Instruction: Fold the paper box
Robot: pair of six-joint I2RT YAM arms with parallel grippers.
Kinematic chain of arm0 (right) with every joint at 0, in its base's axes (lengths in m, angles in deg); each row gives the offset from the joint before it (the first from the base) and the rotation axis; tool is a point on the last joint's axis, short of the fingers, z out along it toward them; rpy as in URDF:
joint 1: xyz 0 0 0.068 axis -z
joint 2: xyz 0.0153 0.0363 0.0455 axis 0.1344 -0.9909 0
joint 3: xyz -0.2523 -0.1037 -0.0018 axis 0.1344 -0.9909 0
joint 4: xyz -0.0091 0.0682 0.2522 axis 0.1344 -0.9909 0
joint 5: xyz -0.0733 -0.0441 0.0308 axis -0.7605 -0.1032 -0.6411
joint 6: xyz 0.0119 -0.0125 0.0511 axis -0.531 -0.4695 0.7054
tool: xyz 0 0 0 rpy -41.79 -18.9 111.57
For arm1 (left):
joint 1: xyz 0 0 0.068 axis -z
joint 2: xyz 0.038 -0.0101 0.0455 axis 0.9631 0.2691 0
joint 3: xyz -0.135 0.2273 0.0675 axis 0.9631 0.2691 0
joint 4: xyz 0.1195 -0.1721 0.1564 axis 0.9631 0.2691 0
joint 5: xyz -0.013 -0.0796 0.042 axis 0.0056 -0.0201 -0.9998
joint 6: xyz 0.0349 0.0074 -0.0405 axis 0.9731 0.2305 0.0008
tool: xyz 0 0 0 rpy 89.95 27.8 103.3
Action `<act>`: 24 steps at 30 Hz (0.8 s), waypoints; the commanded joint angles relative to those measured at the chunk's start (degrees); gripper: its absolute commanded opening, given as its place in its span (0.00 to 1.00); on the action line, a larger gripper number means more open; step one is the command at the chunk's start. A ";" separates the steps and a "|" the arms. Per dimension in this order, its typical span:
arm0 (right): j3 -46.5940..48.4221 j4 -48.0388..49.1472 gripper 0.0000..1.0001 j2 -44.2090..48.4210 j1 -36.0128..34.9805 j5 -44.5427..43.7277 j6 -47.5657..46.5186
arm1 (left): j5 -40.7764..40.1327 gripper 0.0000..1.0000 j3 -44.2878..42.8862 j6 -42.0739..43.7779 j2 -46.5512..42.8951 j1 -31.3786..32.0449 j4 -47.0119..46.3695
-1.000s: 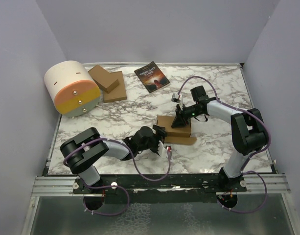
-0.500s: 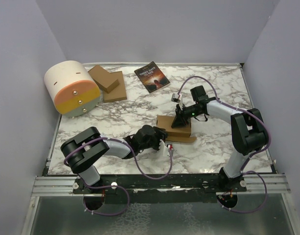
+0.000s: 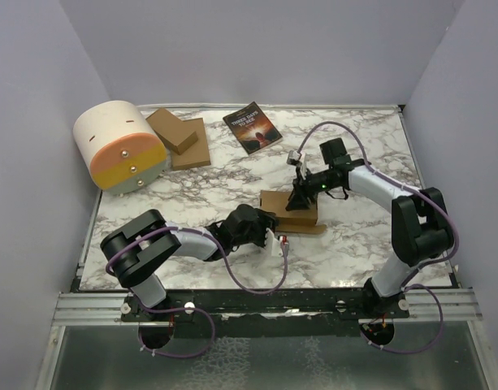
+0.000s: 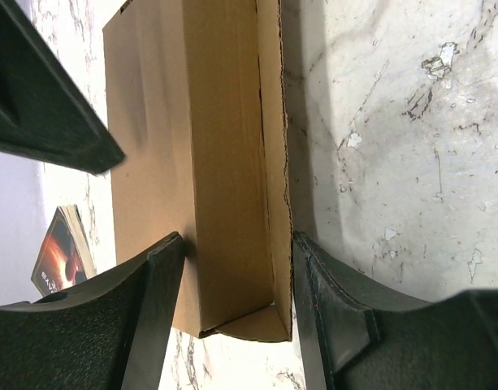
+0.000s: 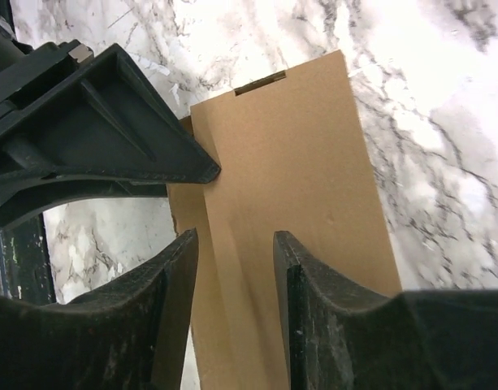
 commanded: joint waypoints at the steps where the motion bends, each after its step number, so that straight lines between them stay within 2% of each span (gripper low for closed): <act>1: 0.60 -0.68 0.43 6.00 3.91 0.59 0.11 | 2.68 0.56 -1.01 -2.67 0.45 -0.58 2.20; 7: -5.44 2.25 0.44 14.92 11.53 6.10 3.68 | 4.18 0.56 -1.40 -5.78 0.45 -1.17 1.70; 12: -13.60 10.98 0.54 19.81 21.53 14.94 17.66 | 4.17 0.56 -1.83 -7.98 0.83 -1.47 1.91; 15: -15.81 12.38 0.49 18.18 27.49 20.87 22.51 | 3.76 0.55 -2.01 -9.36 0.68 -1.46 2.05; 17: -16.07 11.55 0.47 16.95 29.59 19.46 24.74 | 3.50 0.55 -2.30 -10.54 0.67 -1.48 2.28; 21: -17.29 7.43 0.48 16.72 30.25 6.31 29.59 | 3.45 0.55 -2.42 -12.13 0.69 -1.46 2.63; 24: -20.53 7.69 0.47 17.17 30.28 1.31 32.93 | 3.15 0.55 -2.79 -12.84 1.13 -1.45 2.87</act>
